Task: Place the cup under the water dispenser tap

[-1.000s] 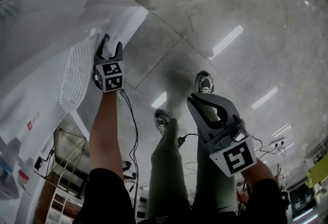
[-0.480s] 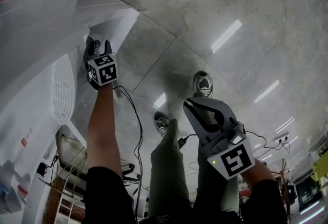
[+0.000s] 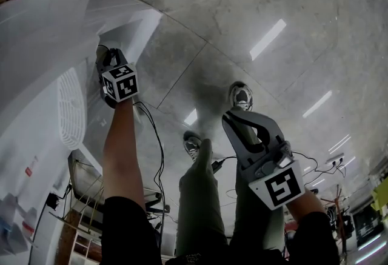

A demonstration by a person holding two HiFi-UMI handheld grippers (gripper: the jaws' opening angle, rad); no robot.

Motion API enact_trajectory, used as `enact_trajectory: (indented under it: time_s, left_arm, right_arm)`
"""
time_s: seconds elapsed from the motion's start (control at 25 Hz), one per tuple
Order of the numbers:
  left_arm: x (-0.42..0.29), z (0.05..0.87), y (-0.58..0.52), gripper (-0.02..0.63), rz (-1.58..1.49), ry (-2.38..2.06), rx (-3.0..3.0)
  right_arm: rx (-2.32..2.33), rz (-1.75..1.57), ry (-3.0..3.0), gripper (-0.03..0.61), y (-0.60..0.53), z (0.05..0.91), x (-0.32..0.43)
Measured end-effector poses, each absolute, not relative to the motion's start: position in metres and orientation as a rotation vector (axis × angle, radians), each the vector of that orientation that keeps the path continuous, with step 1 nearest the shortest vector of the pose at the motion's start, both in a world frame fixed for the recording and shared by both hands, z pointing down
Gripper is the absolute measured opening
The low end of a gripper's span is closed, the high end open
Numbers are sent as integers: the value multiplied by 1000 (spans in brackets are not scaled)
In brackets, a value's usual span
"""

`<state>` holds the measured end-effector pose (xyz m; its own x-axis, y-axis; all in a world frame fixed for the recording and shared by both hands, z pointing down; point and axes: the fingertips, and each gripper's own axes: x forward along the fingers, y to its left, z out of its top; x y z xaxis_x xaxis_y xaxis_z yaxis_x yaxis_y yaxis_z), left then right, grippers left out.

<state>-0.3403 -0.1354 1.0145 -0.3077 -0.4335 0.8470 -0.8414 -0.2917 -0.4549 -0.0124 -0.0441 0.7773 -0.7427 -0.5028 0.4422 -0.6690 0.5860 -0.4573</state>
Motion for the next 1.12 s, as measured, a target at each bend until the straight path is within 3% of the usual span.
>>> enact_trajectory:
  time_s: [0.56, 1.12]
  left_arm:
    - [-292, 993, -86, 58, 1605, -1425, 1660]
    - [-218, 861, -39, 55, 1542, -1290, 1788]
  right_arm:
    - [1022, 917, -2528, 46, -26, 722, -2]
    - [1125, 914, -2577, 46, 1, 587, -1]
